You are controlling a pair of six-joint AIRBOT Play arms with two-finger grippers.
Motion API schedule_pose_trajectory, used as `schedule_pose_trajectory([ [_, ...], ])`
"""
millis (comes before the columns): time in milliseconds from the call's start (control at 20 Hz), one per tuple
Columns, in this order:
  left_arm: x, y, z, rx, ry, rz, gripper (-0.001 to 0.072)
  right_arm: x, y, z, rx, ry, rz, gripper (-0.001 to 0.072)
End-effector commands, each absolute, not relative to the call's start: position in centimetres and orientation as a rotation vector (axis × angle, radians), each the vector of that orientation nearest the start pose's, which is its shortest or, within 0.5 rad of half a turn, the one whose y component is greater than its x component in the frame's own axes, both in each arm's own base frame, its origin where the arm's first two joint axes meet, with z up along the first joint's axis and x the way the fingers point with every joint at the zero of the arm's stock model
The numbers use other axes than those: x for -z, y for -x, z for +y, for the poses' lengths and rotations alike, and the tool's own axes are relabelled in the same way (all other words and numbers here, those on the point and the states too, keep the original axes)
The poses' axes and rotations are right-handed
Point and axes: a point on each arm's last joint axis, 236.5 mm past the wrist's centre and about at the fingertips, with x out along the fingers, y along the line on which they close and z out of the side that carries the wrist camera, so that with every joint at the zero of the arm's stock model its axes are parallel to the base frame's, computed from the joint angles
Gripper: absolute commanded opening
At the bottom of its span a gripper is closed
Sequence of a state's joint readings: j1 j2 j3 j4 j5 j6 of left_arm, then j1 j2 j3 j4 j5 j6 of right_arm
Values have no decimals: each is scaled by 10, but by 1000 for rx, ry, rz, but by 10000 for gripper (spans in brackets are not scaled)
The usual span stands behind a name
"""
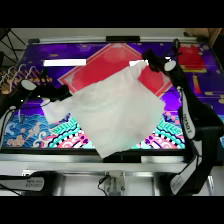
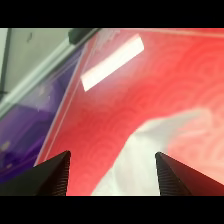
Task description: Fold the shirts.
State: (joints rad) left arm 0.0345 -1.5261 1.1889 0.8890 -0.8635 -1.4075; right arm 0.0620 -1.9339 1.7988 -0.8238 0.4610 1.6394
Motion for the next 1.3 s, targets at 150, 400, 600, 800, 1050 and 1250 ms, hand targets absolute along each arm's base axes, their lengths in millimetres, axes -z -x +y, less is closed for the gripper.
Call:
schedule_pose_trajectory([
  [150,17,-442,-63,405,483,1223,30,-60,-481,110,-321,-445,1289,635],
  [400,14,-441,-19,351,533,1216,30,-16,-296,149,-169,-314,1532,636],
  [600,14,-443,-13,362,501,1195,30,27,-202,220,-125,-700,1565,636],
  [800,13,-443,-16,382,474,1189,30,69,-134,259,-104,-630,1658,635],
  [1050,14,-442,-16,384,475,1193,30,99,-104,307,-94,-677,1705,635],
  [1250,13,-442,-16,384,476,1191,30,101,-128,329,-130,-780,1597,636],
])
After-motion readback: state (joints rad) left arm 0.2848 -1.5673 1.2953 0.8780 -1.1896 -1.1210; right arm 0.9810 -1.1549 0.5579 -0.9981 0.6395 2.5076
